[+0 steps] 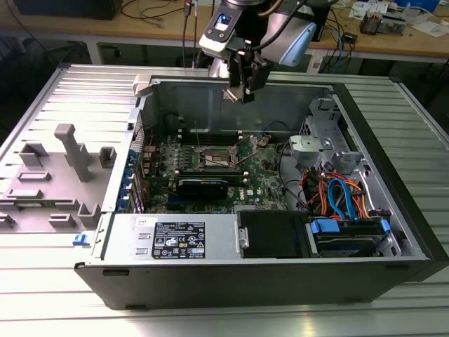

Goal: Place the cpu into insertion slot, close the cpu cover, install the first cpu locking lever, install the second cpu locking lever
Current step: 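Place the cpu into insertion slot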

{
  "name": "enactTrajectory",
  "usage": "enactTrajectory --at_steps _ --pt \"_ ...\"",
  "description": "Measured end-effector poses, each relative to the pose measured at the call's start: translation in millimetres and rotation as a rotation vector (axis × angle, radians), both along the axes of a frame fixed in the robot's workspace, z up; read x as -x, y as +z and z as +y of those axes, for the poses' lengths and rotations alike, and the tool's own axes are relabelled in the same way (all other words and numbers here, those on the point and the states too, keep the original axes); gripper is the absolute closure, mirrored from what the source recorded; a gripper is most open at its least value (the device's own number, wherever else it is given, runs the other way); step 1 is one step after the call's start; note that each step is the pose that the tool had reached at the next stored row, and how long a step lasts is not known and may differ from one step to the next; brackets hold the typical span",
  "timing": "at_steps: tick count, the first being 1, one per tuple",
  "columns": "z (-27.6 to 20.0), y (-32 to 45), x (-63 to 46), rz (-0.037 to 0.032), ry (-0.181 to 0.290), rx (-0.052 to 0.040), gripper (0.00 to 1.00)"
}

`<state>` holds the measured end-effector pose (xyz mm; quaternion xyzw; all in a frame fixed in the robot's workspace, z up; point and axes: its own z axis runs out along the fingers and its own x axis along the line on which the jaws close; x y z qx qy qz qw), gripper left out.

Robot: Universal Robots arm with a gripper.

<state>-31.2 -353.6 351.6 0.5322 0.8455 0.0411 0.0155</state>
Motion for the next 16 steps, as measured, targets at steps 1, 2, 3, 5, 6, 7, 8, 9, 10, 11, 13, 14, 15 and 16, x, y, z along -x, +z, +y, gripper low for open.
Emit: enactTrajectory --at_steps 1,2,3,5,6,7,8,9,10,11,13,14,15,16 --pt "-0.4 -0.4 1.2 -0.0001 -0.001 -0.0001 0.45" --pt "-0.8 -0.7 2.0 -0.0001 -0.001 -0.0001 0.45" --pt "-1.4 -1.3 3.1 -0.0001 -0.003 -0.0001 0.45" --pt "-2.5 -2.0 4.1 0.0000 -0.005 -0.0001 0.45" --pt "-2.6 -2.0 4.1 0.0000 -0.005 0.0001 0.45" --pt "-2.6 -2.0 4.2 0.0001 -0.005 0.0001 0.45" --pt "-2.6 -2.2 4.2 0.0000 -0.006 0.0000 0.45" --pt "-2.6 -2.3 4.2 0.0000 -0.006 0.0001 0.45" --pt "-2.6 -2.3 4.2 0.0001 -0.006 0.0000 0.45" --pt "-2.6 -2.3 4.2 0.0000 -0.006 0.0000 0.45" --pt "-2.6 -2.3 4.2 0.0000 -0.006 0.0001 0.45" --pt "-2.6 -2.4 4.2 0.0000 -0.006 0.0000 0.45" --pt "-2.6 -2.4 4.2 0.0000 -0.006 0.0000 0.45" --pt "-2.6 -2.4 4.2 0.0000 -0.006 0.0001 0.45"
